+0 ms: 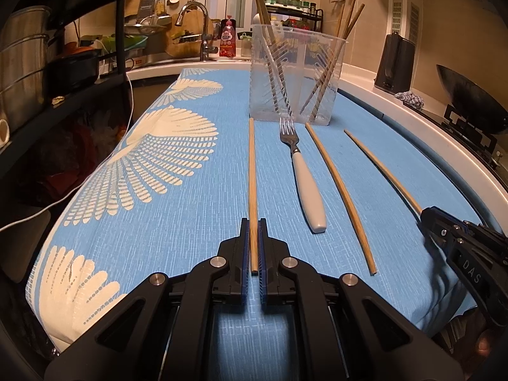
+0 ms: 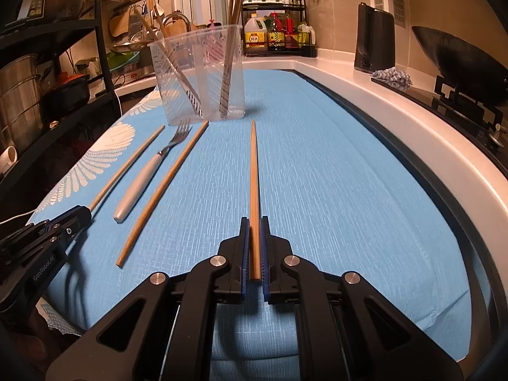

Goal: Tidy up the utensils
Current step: 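Lift both held chopsticks up and lower them into the clear container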

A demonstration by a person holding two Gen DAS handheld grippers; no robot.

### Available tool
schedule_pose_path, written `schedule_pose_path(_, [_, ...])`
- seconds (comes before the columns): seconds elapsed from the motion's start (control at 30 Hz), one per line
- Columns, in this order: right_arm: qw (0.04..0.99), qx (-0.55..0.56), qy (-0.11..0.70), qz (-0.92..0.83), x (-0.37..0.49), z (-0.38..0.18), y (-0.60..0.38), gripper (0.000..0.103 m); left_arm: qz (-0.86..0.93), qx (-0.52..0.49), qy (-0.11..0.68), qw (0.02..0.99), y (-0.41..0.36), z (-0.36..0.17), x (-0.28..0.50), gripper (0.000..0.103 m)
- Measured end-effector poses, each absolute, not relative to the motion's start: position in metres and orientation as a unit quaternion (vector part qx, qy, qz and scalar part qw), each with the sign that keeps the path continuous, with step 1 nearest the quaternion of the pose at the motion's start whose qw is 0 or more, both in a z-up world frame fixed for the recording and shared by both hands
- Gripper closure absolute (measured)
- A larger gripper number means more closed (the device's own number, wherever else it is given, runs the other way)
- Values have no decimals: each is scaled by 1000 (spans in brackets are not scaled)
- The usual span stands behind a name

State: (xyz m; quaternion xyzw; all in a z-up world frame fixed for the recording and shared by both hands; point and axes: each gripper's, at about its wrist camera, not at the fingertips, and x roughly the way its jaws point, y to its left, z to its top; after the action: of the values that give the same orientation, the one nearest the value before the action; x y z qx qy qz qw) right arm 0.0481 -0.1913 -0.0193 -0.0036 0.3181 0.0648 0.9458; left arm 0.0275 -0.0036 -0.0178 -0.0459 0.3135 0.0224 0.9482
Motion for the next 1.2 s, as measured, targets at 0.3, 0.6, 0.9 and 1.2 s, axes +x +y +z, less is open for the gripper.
schedule_pose_path(0.3, [958, -6, 279, 66, 25, 19, -194, 97, 12, -42, 270, 962, 0, 10, 9, 98])
schedule_pose_path(0.6, [967, -10, 246, 67, 10, 50, -200, 97, 8, -48, 226, 973, 2, 42, -1, 98])
schedule_pose_path(0.9, [972, -17, 220, 80, 13, 84, -196, 97, -1, -41, 200, 979, -7, 68, -2, 98])
schedule_pose_path(1.2, [970, -26, 222, 94, 21, 111, -189, 97, -11, -43, 187, 981, -7, 98, 2, 98])
